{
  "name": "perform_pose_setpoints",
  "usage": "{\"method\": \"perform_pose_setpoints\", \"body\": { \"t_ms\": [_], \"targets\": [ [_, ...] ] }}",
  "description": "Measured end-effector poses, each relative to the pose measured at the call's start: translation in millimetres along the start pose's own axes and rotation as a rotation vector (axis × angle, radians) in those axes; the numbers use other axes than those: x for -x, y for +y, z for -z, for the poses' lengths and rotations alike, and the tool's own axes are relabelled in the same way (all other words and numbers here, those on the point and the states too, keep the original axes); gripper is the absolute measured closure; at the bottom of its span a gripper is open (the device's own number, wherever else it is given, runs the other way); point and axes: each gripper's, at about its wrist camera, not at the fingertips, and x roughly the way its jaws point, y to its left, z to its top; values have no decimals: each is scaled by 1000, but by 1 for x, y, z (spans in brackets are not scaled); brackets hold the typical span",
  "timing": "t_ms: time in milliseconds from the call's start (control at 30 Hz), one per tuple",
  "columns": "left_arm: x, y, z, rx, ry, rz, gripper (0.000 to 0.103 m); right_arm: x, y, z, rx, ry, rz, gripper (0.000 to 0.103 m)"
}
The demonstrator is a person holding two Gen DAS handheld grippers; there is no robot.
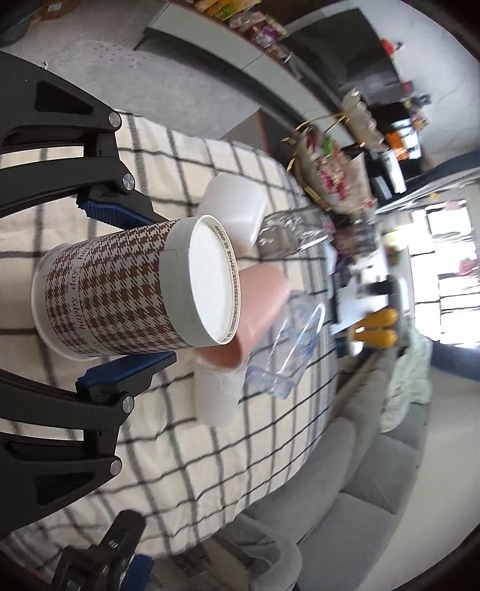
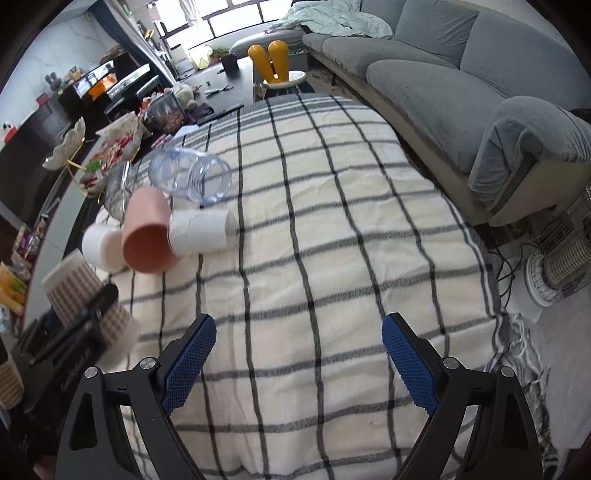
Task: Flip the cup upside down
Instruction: 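Turn the cup rim-down with the left gripper and lower it to the table, then open the left gripper to release the upside-down cup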
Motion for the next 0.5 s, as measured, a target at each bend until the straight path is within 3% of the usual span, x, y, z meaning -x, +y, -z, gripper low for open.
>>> {"method": "perform_pose_setpoints", "body": {
  "t_ms": [200,500],
  "targets": [
    [-8,0,23,38,-54,-6,42,-4,-2,10,19,3,31,11],
    [-12,-2,38,35,-49,-5,36,4,1,17,46,-15,55,11]
  ]
}}
